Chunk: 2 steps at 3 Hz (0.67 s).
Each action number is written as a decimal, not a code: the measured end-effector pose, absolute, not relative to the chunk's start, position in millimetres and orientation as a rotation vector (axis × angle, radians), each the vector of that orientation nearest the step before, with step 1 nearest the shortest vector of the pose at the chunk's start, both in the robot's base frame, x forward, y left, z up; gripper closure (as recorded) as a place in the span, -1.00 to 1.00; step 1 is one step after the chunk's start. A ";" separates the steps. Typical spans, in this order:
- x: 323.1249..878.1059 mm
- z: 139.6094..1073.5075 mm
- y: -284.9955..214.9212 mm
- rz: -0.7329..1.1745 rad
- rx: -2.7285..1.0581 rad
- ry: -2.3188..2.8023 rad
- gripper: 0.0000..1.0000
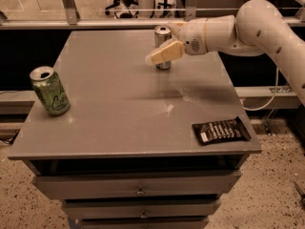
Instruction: Knock redbull can over
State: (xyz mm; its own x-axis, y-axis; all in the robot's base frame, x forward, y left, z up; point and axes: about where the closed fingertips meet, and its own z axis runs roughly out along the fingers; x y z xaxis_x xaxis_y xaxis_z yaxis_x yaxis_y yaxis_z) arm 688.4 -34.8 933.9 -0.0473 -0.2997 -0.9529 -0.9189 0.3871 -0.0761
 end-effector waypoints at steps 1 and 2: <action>656.4 950.8 -31.0 0.830 -1.150 1.497 -1.00; 633.1 961.2 -29.2 0.903 -1.168 1.449 -1.00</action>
Offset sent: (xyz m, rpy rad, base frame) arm -0.0832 0.0001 0.0407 0.1582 0.0032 0.2171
